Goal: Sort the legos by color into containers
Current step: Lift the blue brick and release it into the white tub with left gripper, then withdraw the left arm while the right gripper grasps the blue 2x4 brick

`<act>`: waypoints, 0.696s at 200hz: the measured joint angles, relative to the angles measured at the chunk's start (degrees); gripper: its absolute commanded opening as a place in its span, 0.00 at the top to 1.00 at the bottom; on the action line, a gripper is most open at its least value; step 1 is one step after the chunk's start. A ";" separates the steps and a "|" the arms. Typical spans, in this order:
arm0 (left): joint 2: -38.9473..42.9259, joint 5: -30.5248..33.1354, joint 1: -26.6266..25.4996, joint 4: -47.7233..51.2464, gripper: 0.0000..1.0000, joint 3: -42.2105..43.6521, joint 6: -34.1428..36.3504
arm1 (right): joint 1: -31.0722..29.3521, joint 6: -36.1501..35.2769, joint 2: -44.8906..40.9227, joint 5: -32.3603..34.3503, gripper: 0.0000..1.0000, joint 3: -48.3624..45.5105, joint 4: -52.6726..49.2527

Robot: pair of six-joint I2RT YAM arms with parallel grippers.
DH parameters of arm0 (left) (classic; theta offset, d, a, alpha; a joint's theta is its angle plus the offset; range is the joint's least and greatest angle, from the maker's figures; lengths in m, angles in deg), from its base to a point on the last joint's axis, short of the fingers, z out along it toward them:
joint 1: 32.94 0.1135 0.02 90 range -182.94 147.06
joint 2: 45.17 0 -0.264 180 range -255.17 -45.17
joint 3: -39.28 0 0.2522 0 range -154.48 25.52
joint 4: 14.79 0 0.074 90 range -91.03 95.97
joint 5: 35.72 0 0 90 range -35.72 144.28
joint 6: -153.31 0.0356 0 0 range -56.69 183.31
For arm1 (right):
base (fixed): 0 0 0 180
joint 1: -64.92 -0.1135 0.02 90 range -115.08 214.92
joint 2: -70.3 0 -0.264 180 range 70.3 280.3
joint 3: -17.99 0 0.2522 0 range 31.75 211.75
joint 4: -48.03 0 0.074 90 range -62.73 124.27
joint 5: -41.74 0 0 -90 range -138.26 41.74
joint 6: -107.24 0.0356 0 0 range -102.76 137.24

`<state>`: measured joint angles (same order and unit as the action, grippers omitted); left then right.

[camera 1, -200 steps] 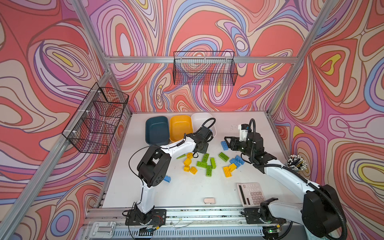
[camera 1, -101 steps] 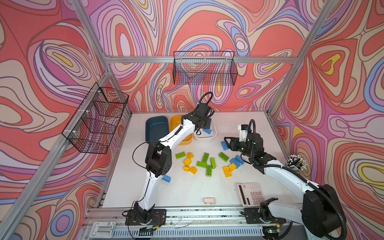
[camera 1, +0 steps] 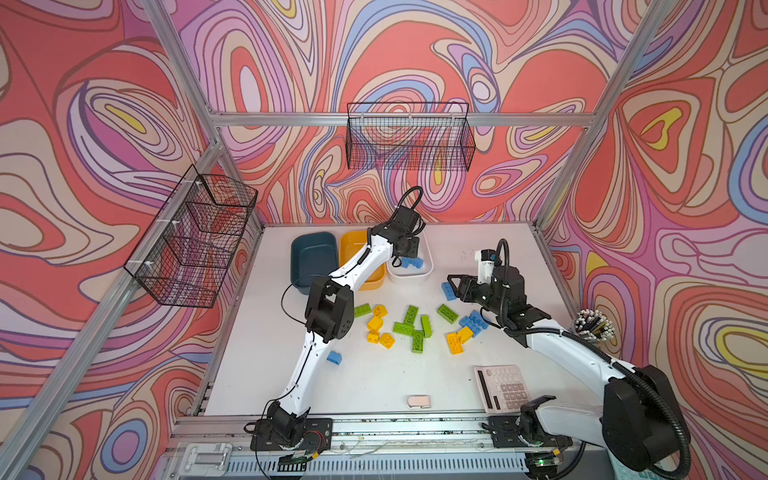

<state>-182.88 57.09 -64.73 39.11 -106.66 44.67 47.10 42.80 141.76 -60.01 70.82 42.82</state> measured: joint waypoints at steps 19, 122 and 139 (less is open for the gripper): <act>0.15 0.09 0.26 0.28 0.33 -0.28 0.02 | 0.00 -0.20 0.00 0.24 0.39 0.02 -0.35; 42.69 0.13 0.33 -0.24 0.33 30.99 0.81 | -0.15 -5.51 16.52 7.32 0.38 10.67 -10.29; 51.84 0.11 0.33 -1.09 0.33 37.64 0.76 | -0.15 -6.54 19.32 8.59 0.38 13.07 -12.22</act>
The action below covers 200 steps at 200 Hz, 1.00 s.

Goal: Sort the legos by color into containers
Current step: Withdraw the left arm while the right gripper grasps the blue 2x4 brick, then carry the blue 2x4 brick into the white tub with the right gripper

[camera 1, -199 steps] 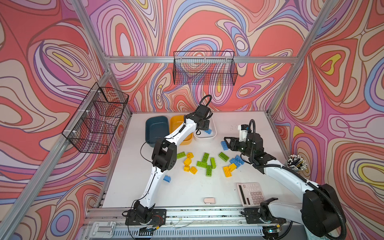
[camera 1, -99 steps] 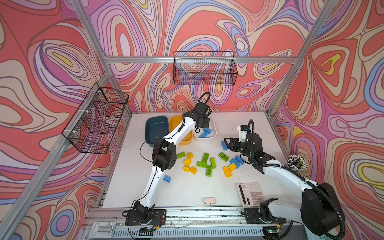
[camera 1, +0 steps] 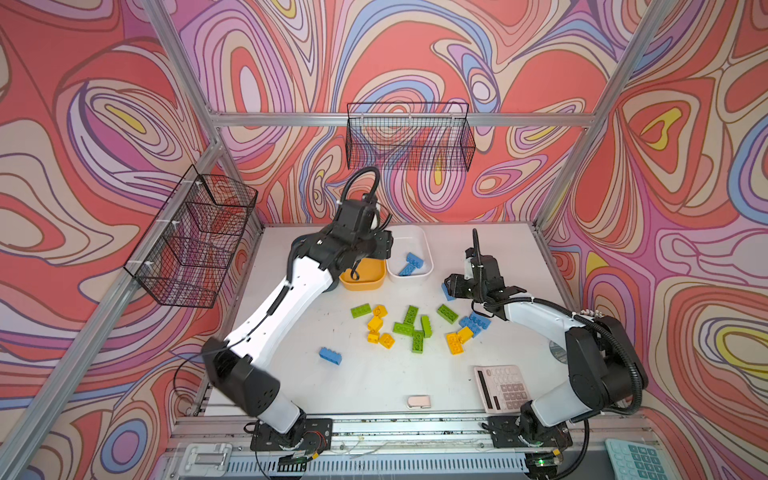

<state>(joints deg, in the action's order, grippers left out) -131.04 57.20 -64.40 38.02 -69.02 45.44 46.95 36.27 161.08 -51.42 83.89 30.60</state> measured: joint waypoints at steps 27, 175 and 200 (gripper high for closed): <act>11.85 0.39 0.00 -0.57 0.33 12.68 -0.39 | 0.00 -1.25 3.96 1.03 0.38 2.86 -1.70; 33.48 7.21 0.02 2.95 0.32 40.17 -1.79 | -3.50 -5.88 14.56 9.90 0.56 5.95 -6.67; 33.44 7.93 0.02 2.93 0.33 40.24 -1.62 | -3.91 -6.38 14.58 10.91 0.69 5.95 -6.97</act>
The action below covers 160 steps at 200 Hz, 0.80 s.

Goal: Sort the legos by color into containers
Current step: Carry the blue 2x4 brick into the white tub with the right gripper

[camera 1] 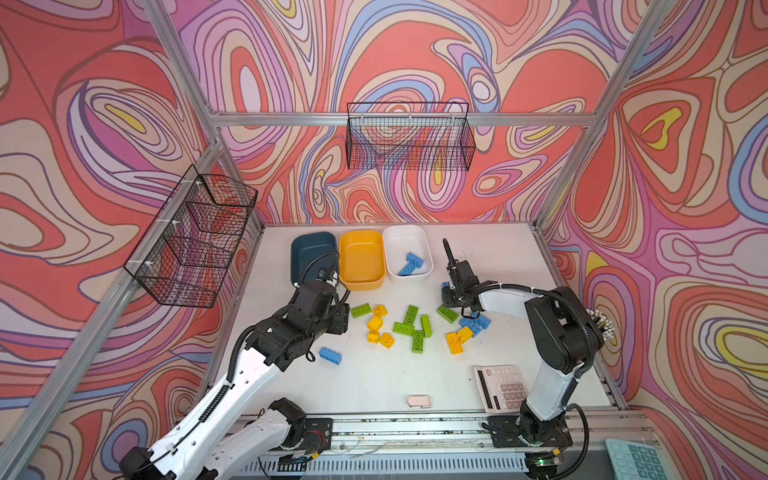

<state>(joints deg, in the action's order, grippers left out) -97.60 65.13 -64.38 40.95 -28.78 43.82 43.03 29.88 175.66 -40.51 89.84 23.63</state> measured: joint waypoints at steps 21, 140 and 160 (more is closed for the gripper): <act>0.39 0.37 0.00 -0.13 0.33 0.44 0.00 | 0.00 0.20 0.00 0.24 0.78 0.09 0.04; 4.83 -3.52 6.80 -1.57 0.33 2.32 -1.18 | -3.13 0.24 -8.61 -1.90 0.79 10.86 -4.85; 4.72 -3.54 6.80 -1.60 0.33 2.32 -1.42 | -4.15 0.31 -8.31 -3.45 0.78 15.56 -5.44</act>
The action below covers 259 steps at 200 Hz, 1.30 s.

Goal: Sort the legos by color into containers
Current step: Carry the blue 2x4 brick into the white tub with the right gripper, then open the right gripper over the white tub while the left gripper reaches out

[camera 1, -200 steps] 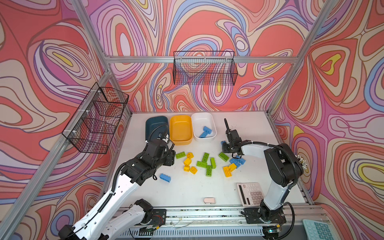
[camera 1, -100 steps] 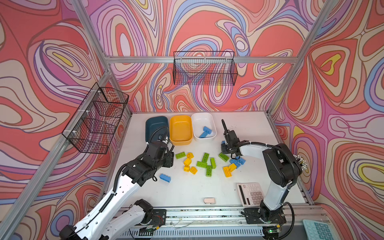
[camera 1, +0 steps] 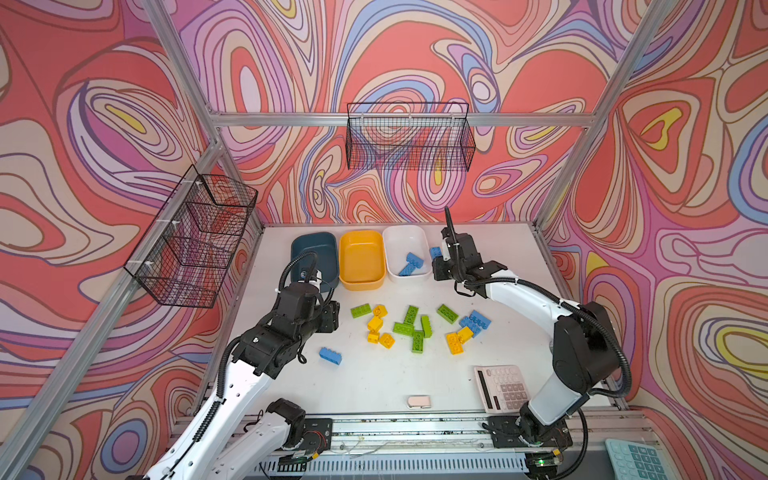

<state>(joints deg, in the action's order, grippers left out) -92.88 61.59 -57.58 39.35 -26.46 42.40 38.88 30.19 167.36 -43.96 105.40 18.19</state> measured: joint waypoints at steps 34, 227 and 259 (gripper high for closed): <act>-0.26 -0.09 0.00 -0.04 0.33 0.00 -0.26 | -0.66 0.24 5.90 -2.36 0.78 10.25 -0.52; -4.39 6.27 0.00 1.88 0.24 0.02 -7.39 | -1.05 2.38 19.91 -8.26 0.49 18.60 0.92; -2.29 7.78 0.00 3.15 0.09 0.70 -14.01 | -1.16 3.85 7.28 -8.70 0.49 6.62 5.16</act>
<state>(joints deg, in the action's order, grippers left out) -95.17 69.37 -57.58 42.50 -25.76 28.39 37.72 34.04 174.63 -52.66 112.02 23.35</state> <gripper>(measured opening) 0.849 0.513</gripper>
